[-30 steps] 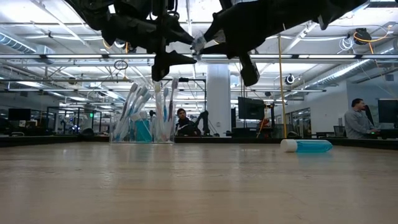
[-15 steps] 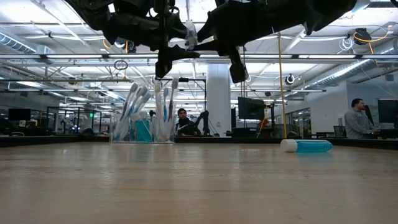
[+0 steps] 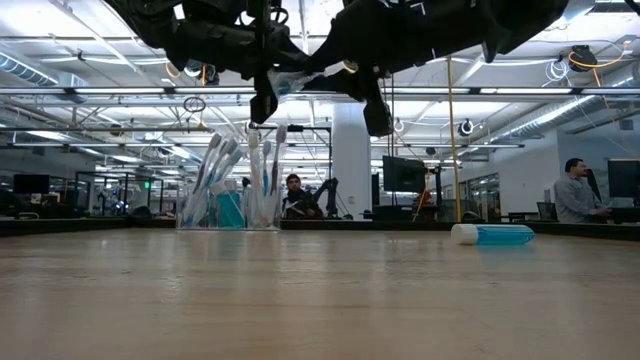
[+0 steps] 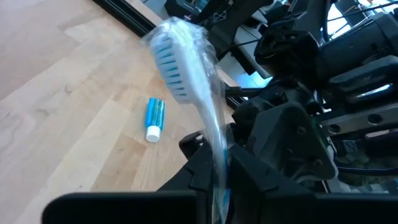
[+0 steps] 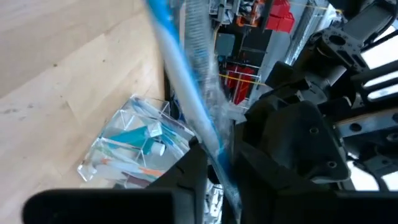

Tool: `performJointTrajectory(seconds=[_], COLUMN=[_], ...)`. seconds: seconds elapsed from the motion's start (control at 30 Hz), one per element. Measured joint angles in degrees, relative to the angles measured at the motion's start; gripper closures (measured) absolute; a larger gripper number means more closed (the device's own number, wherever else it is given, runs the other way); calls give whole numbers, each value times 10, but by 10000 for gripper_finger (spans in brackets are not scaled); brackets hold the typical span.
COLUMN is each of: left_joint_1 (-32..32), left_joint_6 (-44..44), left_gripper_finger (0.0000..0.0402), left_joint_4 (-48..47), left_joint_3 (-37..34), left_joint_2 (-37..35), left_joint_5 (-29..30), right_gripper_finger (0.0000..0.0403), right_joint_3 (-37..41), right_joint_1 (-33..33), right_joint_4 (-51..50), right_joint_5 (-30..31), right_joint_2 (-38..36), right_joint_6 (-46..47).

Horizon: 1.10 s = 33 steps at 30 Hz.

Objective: Pick & Place toothbrushing station
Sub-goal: Put the blue toothbrush into the transparent organizer

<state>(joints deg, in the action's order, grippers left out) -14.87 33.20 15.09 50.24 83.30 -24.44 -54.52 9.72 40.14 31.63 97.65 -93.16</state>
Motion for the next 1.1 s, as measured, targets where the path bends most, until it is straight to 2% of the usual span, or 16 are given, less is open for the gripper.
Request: performJointTrajectory(seconds=[0.17,0.27,0.5,0.73,0.83,1.0,1.1], left_joint_1=[0,-6,-51,-113,-126,-119,-111], left_joint_6=[-7,-16,-39,-140,-213,-319,-343], left_gripper_finger=[367,367,367,367,367,367,367], left_joint_4=[0,-1,-6,-3,-1,-3,-12], left_joint_3=[0,0,0,0,1,1,0], left_joint_2=[0,0,-9,-62,-74,-59,-49], left_joint_5=[1,6,3,1,64,230,300], right_gripper_finger=[301,290,291,293,293,293,293], right_joint_3=[0,0,0,0,0,0,0], right_joint_1=[-1,3,15,10,3,-6,-6], right_joint_4=[1,2,4,4,3,1,-2], right_joint_5=[7,50,141,232,253,253,253], right_joint_2=[0,0,0,0,0,0,0], right_joint_6=[59,72,72,72,93,130,132])
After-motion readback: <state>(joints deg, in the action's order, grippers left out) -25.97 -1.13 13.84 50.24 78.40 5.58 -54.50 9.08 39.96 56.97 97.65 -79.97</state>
